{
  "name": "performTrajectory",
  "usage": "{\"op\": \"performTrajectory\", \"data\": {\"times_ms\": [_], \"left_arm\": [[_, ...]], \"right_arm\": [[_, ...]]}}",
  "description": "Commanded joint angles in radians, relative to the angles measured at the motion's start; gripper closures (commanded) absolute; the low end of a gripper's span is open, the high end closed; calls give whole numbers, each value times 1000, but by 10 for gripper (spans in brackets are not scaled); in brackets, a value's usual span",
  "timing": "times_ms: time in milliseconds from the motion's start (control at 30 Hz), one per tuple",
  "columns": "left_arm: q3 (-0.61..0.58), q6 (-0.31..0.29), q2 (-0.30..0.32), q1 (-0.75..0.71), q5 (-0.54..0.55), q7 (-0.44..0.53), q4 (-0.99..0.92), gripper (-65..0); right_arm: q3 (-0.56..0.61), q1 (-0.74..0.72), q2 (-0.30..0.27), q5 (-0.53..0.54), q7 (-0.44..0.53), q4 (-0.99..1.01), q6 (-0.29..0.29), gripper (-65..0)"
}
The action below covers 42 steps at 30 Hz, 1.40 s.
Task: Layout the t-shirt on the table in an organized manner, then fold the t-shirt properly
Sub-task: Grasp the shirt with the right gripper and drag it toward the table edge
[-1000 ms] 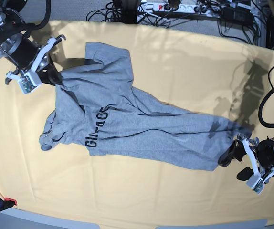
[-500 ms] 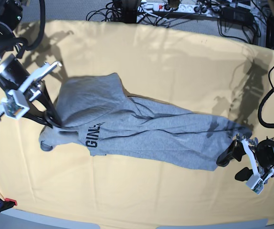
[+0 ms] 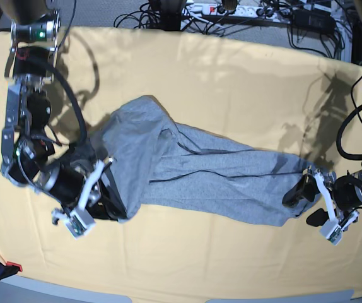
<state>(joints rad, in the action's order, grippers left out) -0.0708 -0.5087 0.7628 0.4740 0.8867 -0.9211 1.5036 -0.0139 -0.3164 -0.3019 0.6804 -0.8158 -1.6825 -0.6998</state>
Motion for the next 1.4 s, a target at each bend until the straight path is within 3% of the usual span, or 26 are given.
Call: {"op": "performTrajectory", "data": {"times_ms": [0, 233, 433, 467, 600, 633, 667, 767, 833, 867, 900, 933, 1033, 1133, 1267, 1367], "left_arm": [[13, -5, 11, 24, 16, 23, 13, -494], [13, -27, -10, -24, 16, 22, 13, -494], [13, -38, -15, -30, 46, 23, 13, -494], [13, -38, -15, -30, 47, 22, 13, -494], [13, -41, -15, -30, 46, 23, 13, -494], [13, -41, -15, -30, 46, 23, 13, -494], [13, -41, -15, -30, 45, 22, 13, -494], [13, -42, -15, -30, 46, 22, 13, -494], [13, -61, -15, -31, 48, 11, 13, -494], [13, -98, -15, -31, 67, -14, 13, -494], [13, -153, -15, -31, 106, -51, 13, -494], [13, -189, -15, -31, 163, -98, 13, -494], [13, -189, -15, -30, 343, -249, 19, -494], [12, -189, -15, -31, 409, -325, 49, -493], [12, -189, -15, -31, 402, -333, 80, -493], [-11, -189, -15, -31, 282, -267, 81, -492]], "right_arm": [[2, -68, -11, 3, 50, 27, 2, 0], [13, -286, -7, -111, 193, 338, 10, 0], [13, -443, -3, -320, 307, 579, 173, -10], [13, -462, -4, -344, 319, 602, 180, -84], [13, -518, -12, -364, 291, 617, 216, -492], [13, -534, -15, -362, 270, 617, 217, -541], [13, -551, -17, -359, 246, 617, 208, -533], [11, -602, -26, -249, 108, 615, 165, -527], [10, -621, -35, -94, -15, 605, 109, -525], [5, -620, -39, -5, -75, 594, 60, -525], [5, -616, -43, 87, -138, 583, 10, -525], [5, -609, -45, 173, -200, 571, 2, -525], [5, -579, -45, 346, -372, 555, 2, -525], [5, -540, -48, 410, -458, 554, 2, -525], [5, -480, -48, 457, -468, 554, 2, -524], [5, -456, -48, 475, -481, 545, 2, -522]]}}
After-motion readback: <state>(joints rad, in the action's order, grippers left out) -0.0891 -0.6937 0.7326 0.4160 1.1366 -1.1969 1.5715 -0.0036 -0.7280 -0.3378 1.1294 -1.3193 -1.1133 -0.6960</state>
